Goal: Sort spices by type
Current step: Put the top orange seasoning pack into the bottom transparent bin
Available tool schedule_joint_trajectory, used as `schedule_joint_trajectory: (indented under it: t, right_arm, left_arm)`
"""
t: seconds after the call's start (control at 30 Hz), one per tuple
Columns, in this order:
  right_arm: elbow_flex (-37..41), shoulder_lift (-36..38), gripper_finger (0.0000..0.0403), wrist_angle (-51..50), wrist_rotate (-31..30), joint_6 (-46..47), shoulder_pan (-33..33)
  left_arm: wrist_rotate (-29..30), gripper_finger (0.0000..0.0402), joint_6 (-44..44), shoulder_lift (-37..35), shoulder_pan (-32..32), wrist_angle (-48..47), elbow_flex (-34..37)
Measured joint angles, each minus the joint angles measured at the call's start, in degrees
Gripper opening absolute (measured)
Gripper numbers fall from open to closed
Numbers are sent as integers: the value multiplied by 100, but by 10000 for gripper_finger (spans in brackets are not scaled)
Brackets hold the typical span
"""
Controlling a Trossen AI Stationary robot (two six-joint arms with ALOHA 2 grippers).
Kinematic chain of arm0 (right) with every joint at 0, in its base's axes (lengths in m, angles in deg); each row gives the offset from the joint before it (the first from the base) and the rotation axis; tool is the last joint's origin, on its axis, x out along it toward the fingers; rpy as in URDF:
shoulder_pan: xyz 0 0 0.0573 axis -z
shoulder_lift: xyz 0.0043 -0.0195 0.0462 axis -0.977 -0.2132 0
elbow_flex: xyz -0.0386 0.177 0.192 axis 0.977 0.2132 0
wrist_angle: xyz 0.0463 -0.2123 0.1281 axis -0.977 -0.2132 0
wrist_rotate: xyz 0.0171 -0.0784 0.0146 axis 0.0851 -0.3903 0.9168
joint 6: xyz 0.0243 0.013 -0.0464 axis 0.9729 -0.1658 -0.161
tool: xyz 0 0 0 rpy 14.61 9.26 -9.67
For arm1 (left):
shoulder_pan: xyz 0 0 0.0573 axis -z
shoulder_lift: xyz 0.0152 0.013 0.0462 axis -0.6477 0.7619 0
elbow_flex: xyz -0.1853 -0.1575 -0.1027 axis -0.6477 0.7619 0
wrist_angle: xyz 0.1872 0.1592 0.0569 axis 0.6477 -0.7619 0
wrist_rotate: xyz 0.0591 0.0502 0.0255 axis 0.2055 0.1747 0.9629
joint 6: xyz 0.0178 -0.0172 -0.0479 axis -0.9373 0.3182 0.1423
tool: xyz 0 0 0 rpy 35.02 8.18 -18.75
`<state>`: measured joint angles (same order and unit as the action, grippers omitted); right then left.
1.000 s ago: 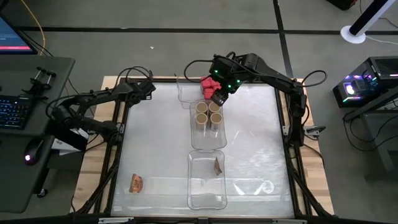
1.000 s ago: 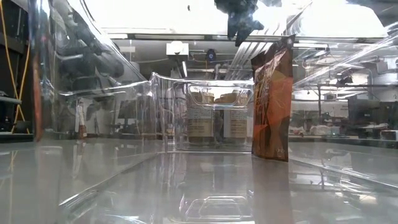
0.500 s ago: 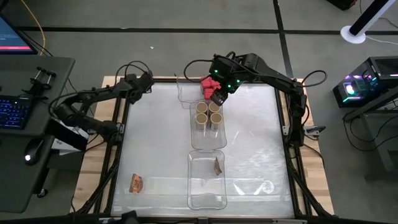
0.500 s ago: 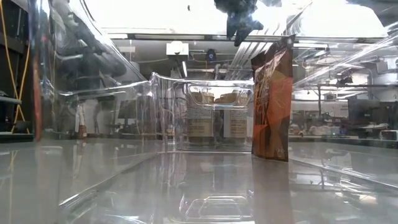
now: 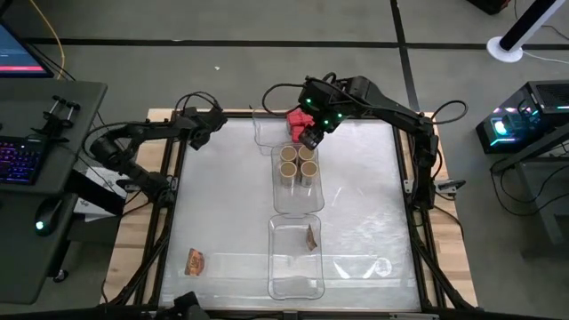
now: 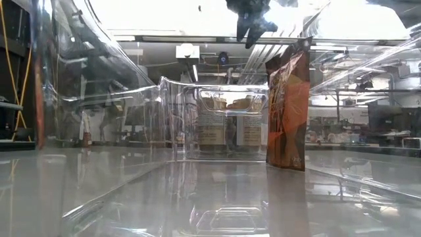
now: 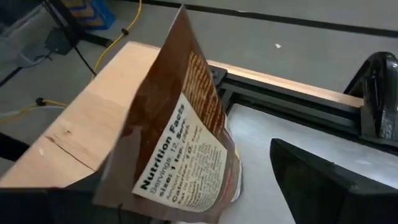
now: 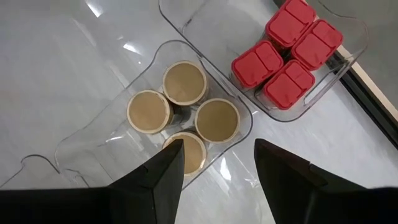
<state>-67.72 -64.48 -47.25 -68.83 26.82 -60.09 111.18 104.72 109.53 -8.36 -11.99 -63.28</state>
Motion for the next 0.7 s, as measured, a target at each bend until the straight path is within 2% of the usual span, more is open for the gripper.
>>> schedule_joint_trajectory:
  t: [0.1,0.2,0.27,0.4,0.43,0.63,0.7]
  right_arm:
    - [0,0,191,0,-2,164,0]
    - [0,0,191,0,-30,235,0]
    - [0,0,191,0,-32,235,0]
    - [0,0,191,0,-39,235,0]
    - [0,0,191,0,-42,231,0]
    - [0,0,191,0,-127,24,0]
    - [0,0,191,0,-137,-63,-2]
  left_arm:
    - [1,257,197,217,-25,176,0]
    - [55,208,261,315,-37,185,0]
    - [51,161,258,317,-39,183,0]
    - [-255,37,259,225,-37,181,0]
    - [-357,21,262,177,-34,200,0]
    - [-1070,8,-241,-386,73,241,0]
    - [-1189,6,-668,-706,184,335,0]
